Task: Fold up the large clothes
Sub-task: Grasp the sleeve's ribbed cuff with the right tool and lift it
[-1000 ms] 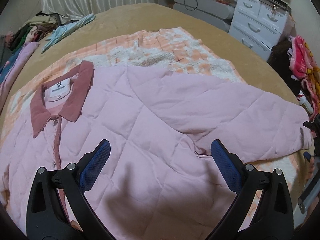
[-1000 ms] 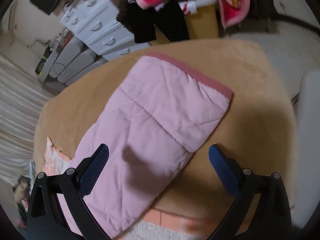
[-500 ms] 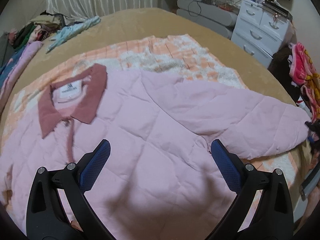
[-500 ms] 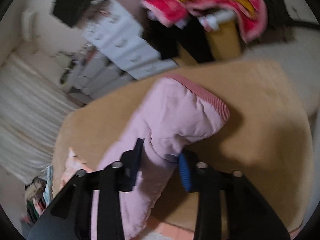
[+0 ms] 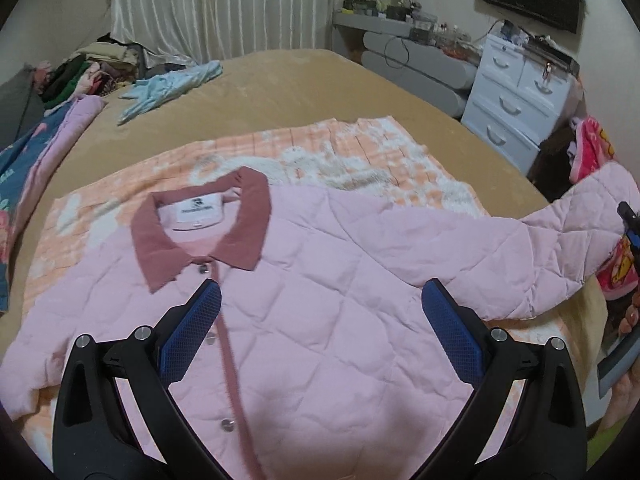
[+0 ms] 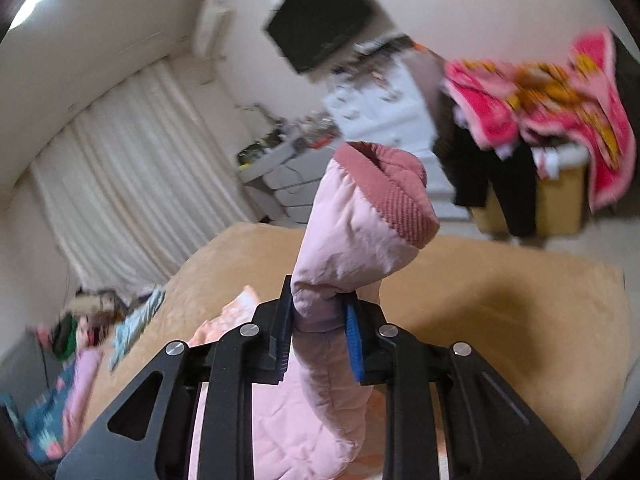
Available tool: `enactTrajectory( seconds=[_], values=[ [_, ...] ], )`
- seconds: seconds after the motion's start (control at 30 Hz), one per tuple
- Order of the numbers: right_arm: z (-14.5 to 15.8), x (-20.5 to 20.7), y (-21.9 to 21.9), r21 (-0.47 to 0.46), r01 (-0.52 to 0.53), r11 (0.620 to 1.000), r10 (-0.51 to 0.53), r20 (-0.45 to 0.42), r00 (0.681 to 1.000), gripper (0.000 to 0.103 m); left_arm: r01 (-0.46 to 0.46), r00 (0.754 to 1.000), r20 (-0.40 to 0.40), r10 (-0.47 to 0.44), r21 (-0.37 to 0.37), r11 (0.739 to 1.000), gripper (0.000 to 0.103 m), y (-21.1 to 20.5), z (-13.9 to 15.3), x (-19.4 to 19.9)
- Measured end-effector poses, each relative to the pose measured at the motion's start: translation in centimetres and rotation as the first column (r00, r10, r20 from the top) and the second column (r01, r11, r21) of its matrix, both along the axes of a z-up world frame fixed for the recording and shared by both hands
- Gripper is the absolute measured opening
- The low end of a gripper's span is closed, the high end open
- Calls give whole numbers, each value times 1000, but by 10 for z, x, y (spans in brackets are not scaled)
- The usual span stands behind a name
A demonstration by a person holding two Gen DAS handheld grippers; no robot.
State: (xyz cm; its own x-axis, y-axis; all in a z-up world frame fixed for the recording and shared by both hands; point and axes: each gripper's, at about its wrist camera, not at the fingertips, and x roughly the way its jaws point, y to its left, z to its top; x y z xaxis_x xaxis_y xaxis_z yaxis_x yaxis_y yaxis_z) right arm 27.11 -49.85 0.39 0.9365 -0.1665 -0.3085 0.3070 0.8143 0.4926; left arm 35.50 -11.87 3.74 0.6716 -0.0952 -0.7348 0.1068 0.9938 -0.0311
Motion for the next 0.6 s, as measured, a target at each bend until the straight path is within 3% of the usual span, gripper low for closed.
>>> enactTrajectory(
  seconds=[0.23, 0.6],
  values=[
    [42, -10, 53, -114, -70, 991, 76, 47, 996, 18, -12, 999, 33, 10, 41, 999, 94, 31, 27, -17],
    [77, -2, 140, -239, -216, 947, 222, -3, 975, 17, -28, 999, 47, 27, 23, 999, 94, 66, 54, -39]
  ],
)
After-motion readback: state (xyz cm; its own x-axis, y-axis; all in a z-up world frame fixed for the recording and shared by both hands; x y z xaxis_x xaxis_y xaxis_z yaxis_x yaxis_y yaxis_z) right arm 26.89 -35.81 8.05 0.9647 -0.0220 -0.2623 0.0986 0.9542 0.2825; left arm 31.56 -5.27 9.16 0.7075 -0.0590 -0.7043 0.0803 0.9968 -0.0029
